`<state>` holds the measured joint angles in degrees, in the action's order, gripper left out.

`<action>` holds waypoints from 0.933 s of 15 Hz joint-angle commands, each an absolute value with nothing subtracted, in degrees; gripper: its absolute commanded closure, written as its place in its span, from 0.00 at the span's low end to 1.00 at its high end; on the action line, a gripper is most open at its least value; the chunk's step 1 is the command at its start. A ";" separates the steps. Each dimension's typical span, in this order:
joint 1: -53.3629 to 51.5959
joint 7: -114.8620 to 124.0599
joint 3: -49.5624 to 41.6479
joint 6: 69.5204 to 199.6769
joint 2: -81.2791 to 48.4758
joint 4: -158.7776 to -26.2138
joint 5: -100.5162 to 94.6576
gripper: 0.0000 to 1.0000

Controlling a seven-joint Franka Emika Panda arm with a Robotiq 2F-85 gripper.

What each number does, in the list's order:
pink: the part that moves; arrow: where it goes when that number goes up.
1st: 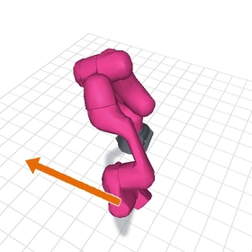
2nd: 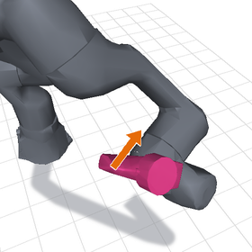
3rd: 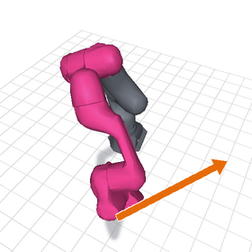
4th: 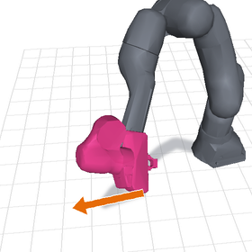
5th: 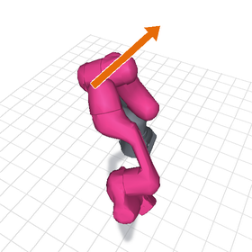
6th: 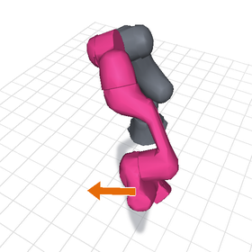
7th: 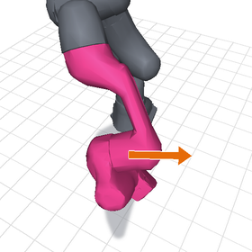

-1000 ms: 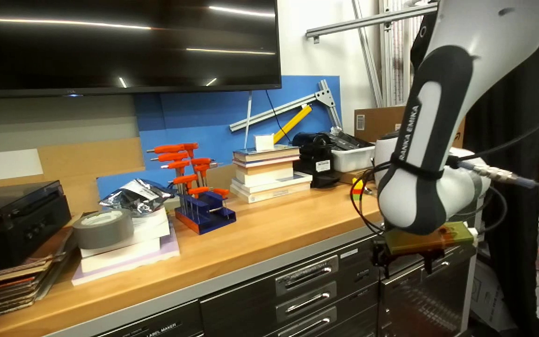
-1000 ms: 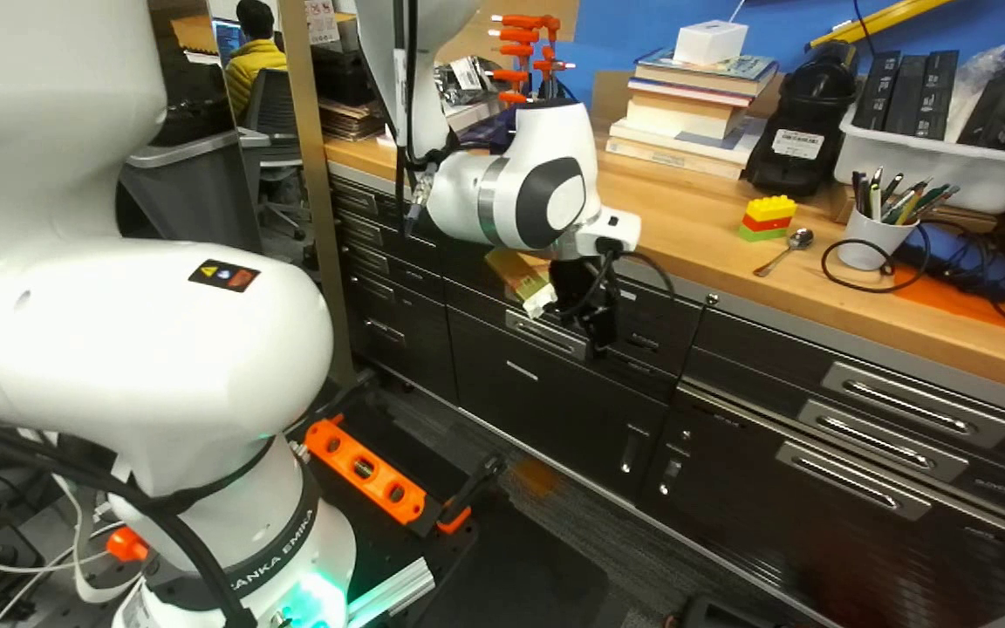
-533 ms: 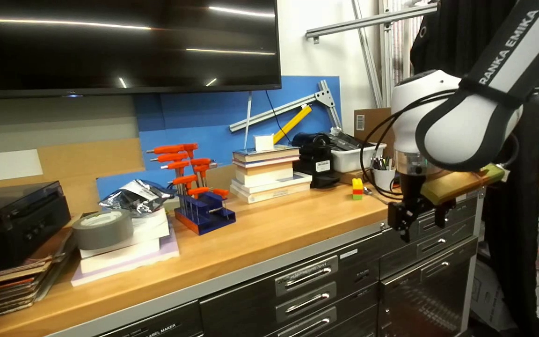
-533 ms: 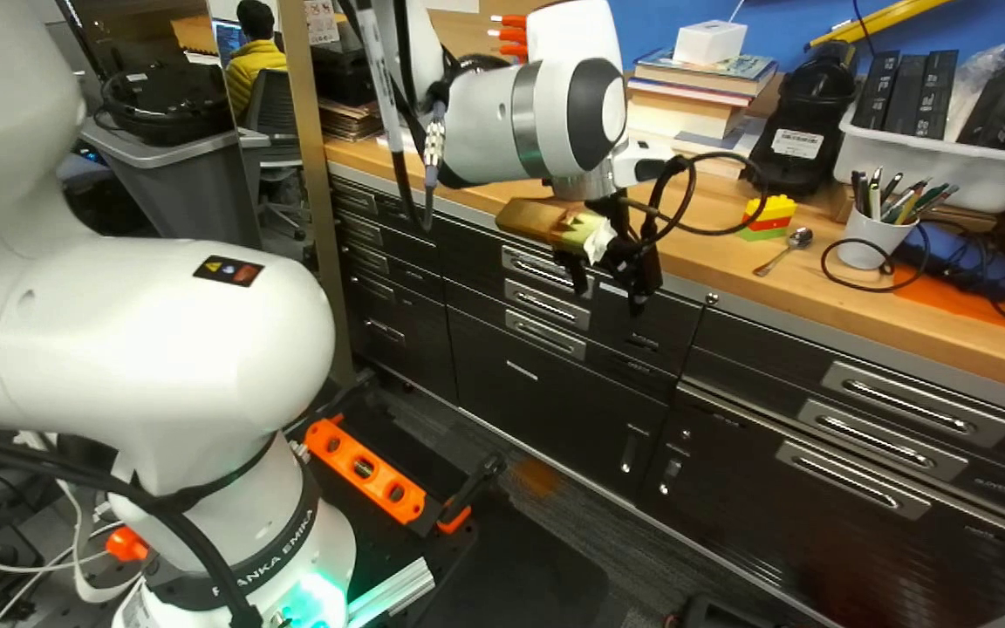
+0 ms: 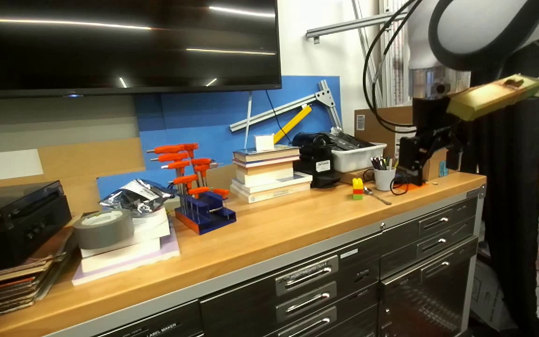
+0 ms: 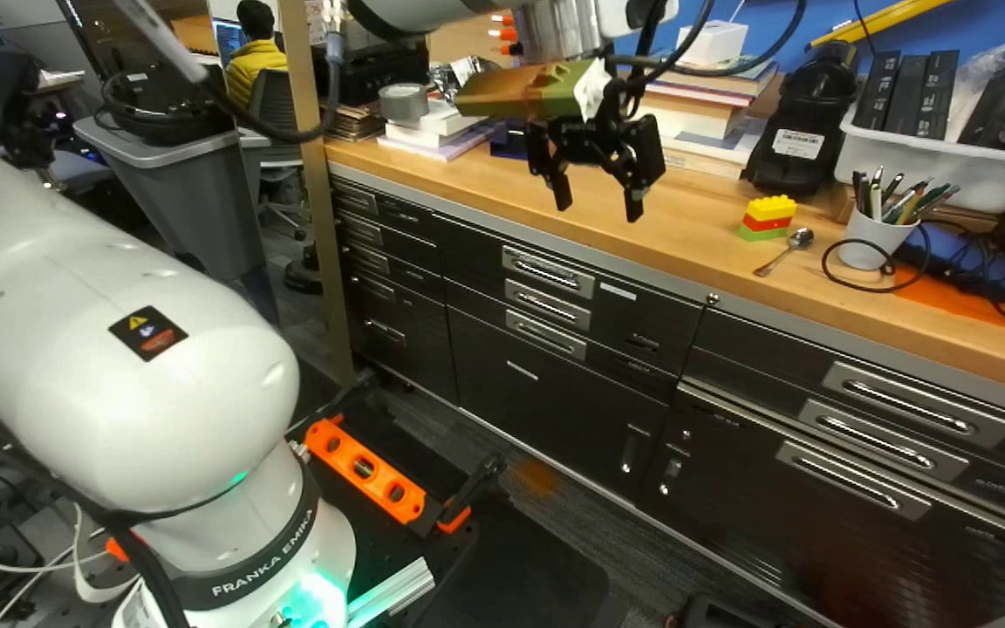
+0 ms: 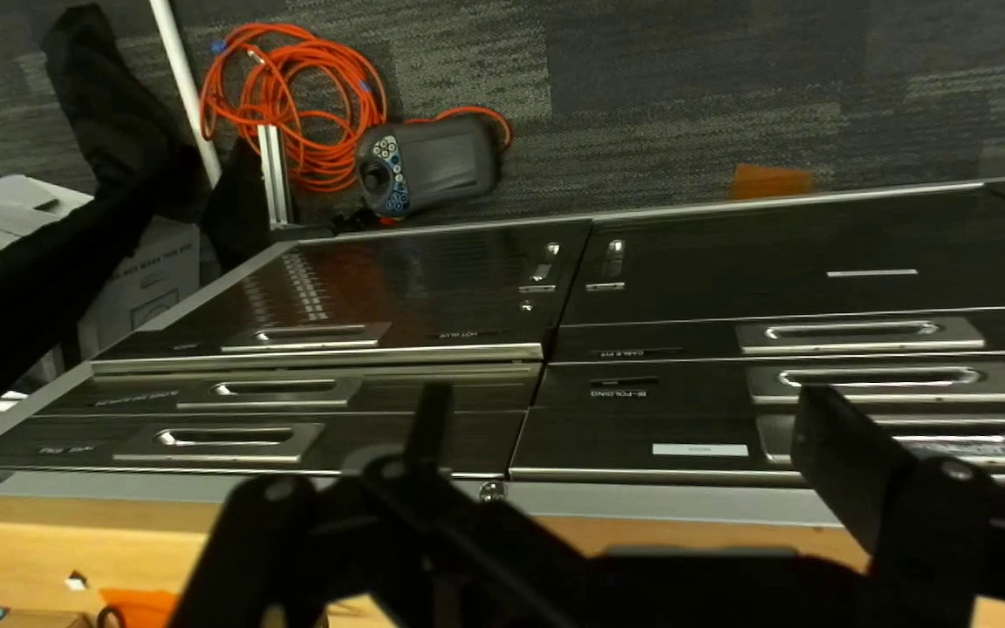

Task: Place the black objects on the counter inside the open drawer and close the drawer

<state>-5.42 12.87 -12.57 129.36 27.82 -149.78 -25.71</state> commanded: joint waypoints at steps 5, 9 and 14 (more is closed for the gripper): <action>0.07 -3.92 -8.48 122.30 41.96 -152.22 -14.43 0.00; 1.21 -8.38 -8.70 120.49 43.93 -152.90 -12.60 0.00; 2.21 -7.23 -7.38 120.96 41.72 -152.53 -13.13 0.00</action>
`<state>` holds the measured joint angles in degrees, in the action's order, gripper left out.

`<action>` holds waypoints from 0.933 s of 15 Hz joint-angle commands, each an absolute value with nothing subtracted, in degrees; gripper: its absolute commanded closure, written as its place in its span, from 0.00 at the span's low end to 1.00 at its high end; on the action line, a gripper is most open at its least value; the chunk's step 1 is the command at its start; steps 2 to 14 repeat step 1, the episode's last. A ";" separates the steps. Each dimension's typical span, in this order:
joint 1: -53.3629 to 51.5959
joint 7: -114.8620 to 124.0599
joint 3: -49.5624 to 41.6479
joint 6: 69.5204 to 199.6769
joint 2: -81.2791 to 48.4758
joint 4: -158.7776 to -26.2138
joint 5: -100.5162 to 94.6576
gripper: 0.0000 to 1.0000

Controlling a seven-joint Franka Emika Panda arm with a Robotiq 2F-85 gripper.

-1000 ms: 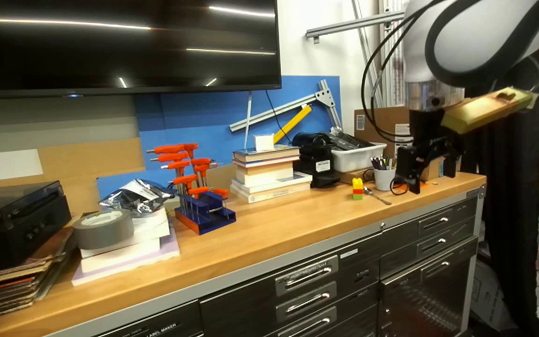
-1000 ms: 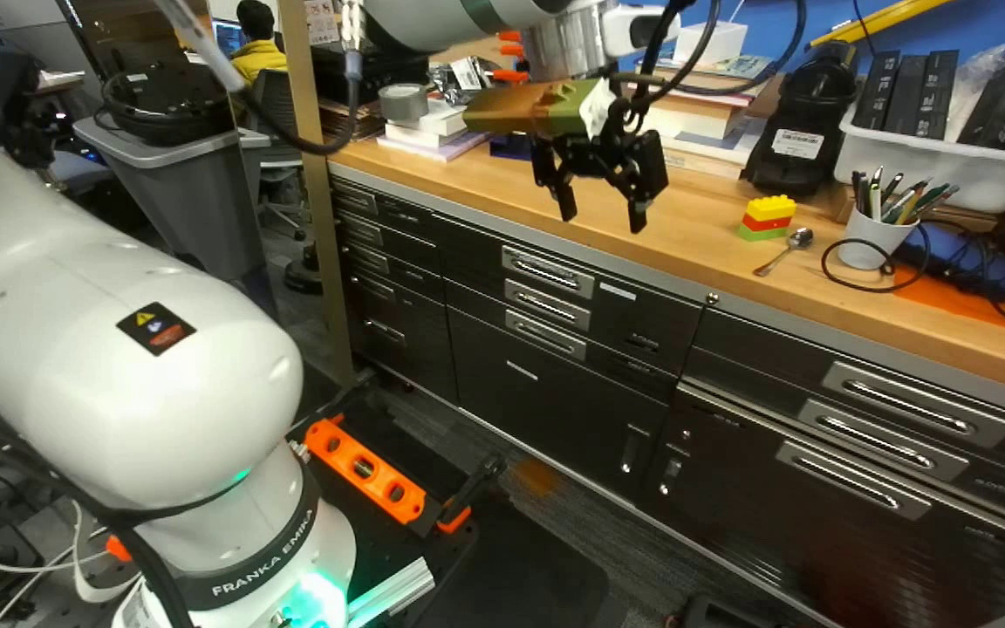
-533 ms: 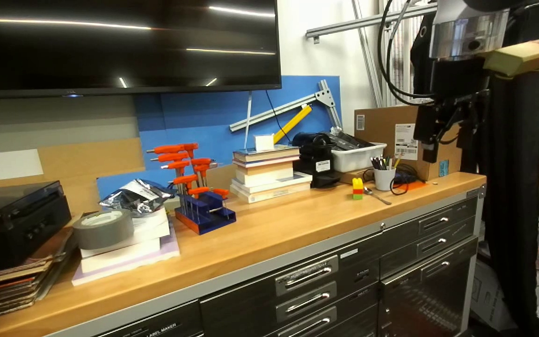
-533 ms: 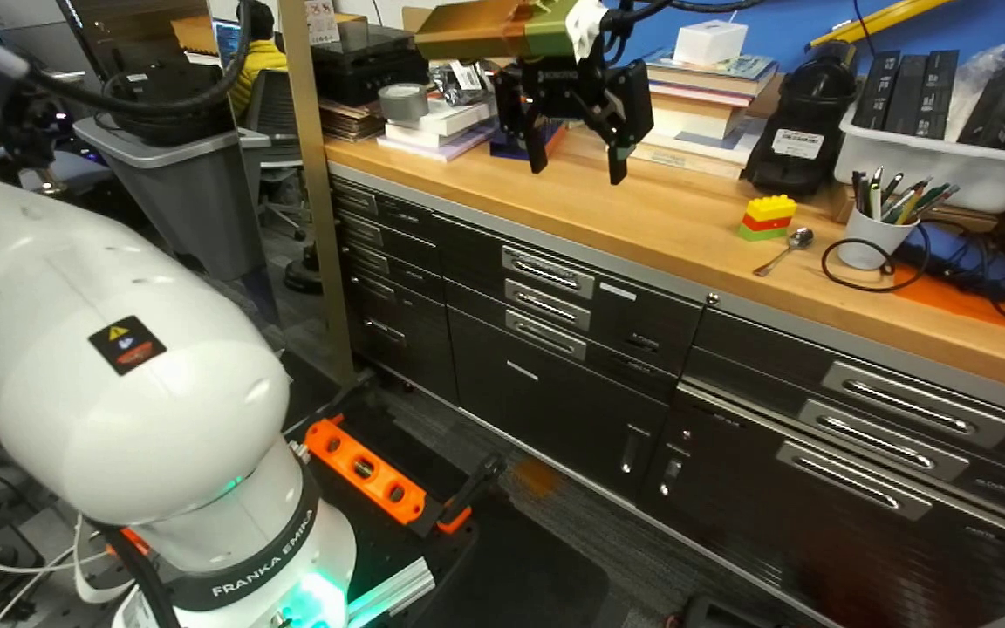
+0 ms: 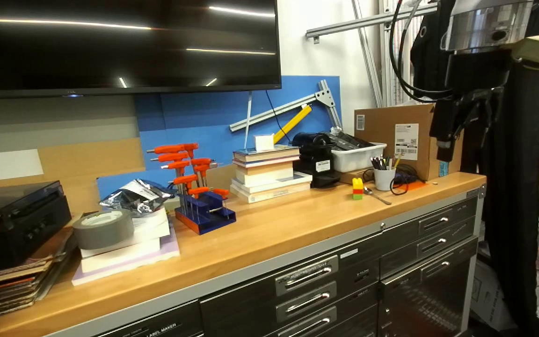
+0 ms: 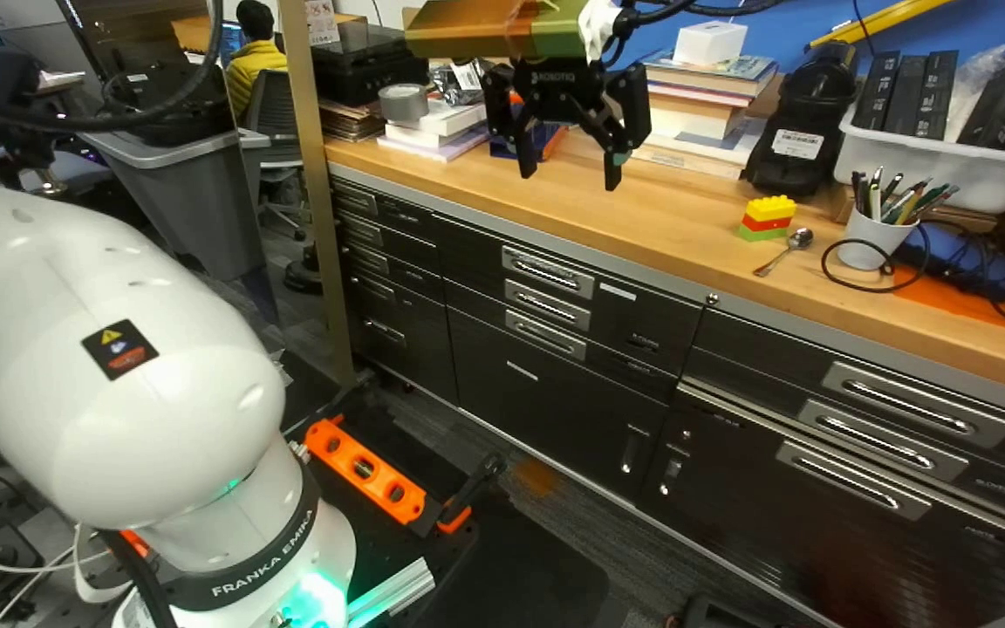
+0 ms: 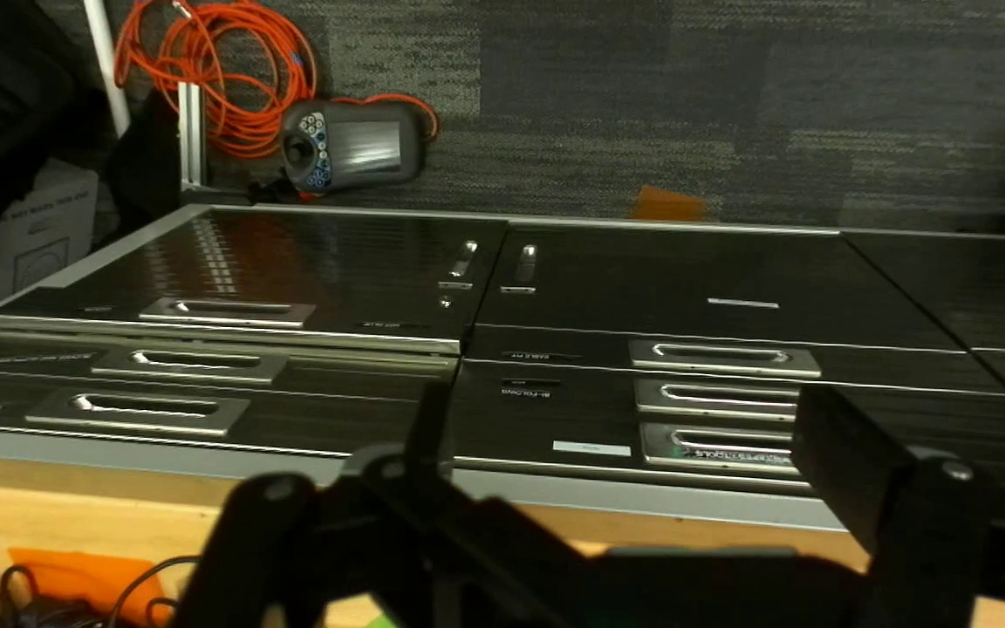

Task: Place the black objects on the counter inside the open drawer and close the drawer

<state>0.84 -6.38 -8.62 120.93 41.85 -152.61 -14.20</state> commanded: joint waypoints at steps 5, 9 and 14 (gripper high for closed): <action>2.21 -7.22 -7.33 120.96 41.51 -152.53 -13.14 0.00; 2.21 -7.22 -7.33 120.96 41.51 -152.53 -13.14 0.00; 2.21 -7.22 -7.33 120.96 41.51 -152.53 -13.14 0.00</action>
